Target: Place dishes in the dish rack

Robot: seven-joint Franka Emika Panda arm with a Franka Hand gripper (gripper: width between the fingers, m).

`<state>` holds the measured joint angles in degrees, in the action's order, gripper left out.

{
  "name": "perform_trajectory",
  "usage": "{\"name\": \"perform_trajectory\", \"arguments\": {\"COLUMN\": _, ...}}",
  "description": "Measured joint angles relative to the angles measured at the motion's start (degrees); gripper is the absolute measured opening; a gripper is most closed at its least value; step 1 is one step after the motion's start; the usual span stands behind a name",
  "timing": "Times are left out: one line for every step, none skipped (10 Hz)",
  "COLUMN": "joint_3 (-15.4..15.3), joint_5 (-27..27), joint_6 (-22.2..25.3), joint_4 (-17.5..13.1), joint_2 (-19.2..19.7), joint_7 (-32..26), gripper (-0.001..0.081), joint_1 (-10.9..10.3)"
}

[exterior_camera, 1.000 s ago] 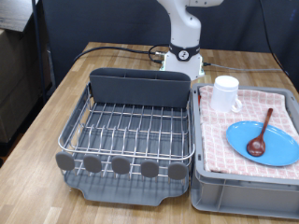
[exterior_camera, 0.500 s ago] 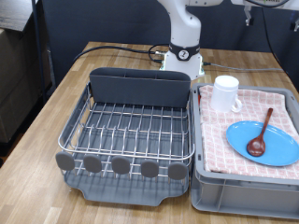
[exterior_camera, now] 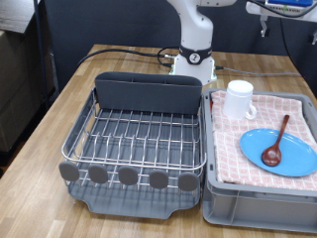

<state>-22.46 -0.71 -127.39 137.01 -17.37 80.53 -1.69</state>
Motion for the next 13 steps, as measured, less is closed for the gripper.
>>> {"name": "perform_trajectory", "arguments": {"joint_3": -0.4, "joint_5": -1.1, "joint_6": -1.4, "joint_4": -0.1, "joint_2": 2.1, "joint_7": 1.9, "gripper": 0.0803, "joint_1": 0.0}}
{"name": "perform_trajectory", "arguments": {"joint_3": -1.0, "joint_5": -2.5, "joint_6": -2.7, "joint_4": -0.3, "joint_2": 4.2, "joint_7": 4.6, "gripper": 0.0803, "joint_1": 0.1}}
{"name": "perform_trajectory", "arguments": {"joint_3": -1.5, "joint_5": -4.0, "joint_6": -4.4, "joint_4": -0.4, "joint_2": 6.2, "joint_7": 7.5, "gripper": 0.0803, "joint_1": 0.1}}
{"name": "perform_trajectory", "arguments": {"joint_3": -2.0, "joint_5": -5.8, "joint_6": -6.5, "joint_4": -0.5, "joint_2": 8.3, "joint_7": 10.7, "gripper": 0.0803, "joint_1": 0.1}}
{"name": "perform_trajectory", "arguments": {"joint_3": -2.3, "joint_5": -7.8, "joint_6": -8.2, "joint_4": -0.5, "joint_2": 10.2, "joint_7": 13.7, "gripper": 0.0803, "joint_1": 0.1}}
{"name": "perform_trajectory", "arguments": {"joint_3": -2.5, "joint_5": -9.7, "joint_6": -10.1, "joint_4": -0.6, "joint_2": 12.2, "joint_7": 16.2, "gripper": 0.0803, "joint_1": 0.1}}
{"name": "perform_trajectory", "arguments": {"joint_3": -2.6, "joint_5": -11.3, "joint_6": -11.7, "joint_4": -0.8, "joint_2": 14.0, "joint_7": 18.1, "gripper": 0.0803, "joint_1": 0.1}}
{"name": "perform_trajectory", "arguments": {"joint_3": -2.7, "joint_5": -12.6, "joint_6": -12.9, "joint_4": -1.1, "joint_2": 15.9, "joint_7": 19.5, "gripper": 0.0803, "joint_1": 0.0}}
{"name": "perform_trajectory", "arguments": {"joint_3": -2.6, "joint_5": -13.9, "joint_6": -14.0, "joint_4": -1.5, "joint_2": 17.8, "joint_7": 20.7, "gripper": 0.0803, "joint_1": 0.0}}
{"name": "perform_trajectory", "arguments": {"joint_3": -2.6, "joint_5": -15.7, "joint_6": -15.4, "joint_4": -1.9, "joint_2": 19.6, "joint_7": 22.2, "gripper": 0.0803, "joint_1": 0.0}}
{"name": "perform_trajectory", "arguments": {"joint_3": -2.5, "joint_5": -18.5, "joint_6": -16.4, "joint_4": -2.3, "joint_2": 21.3, "joint_7": 24.6, "gripper": 0.0803, "joint_1": -0.1}}
{"name": "perform_trajectory", "arguments": {"joint_3": -2.3, "joint_5": -20.9, "joint_6": -17.0, "joint_4": -2.8, "joint_2": 22.9, "joint_7": 27.0, "gripper": 0.0803, "joint_1": -0.4}}
{"name": "perform_trajectory", "arguments": {"joint_3": -2.2, "joint_5": -22.5, "joint_6": -17.4, "joint_4": -3.4, "joint_2": 24.4, "joint_7": 28.7, "gripper": 0.0803, "joint_1": -0.6}}
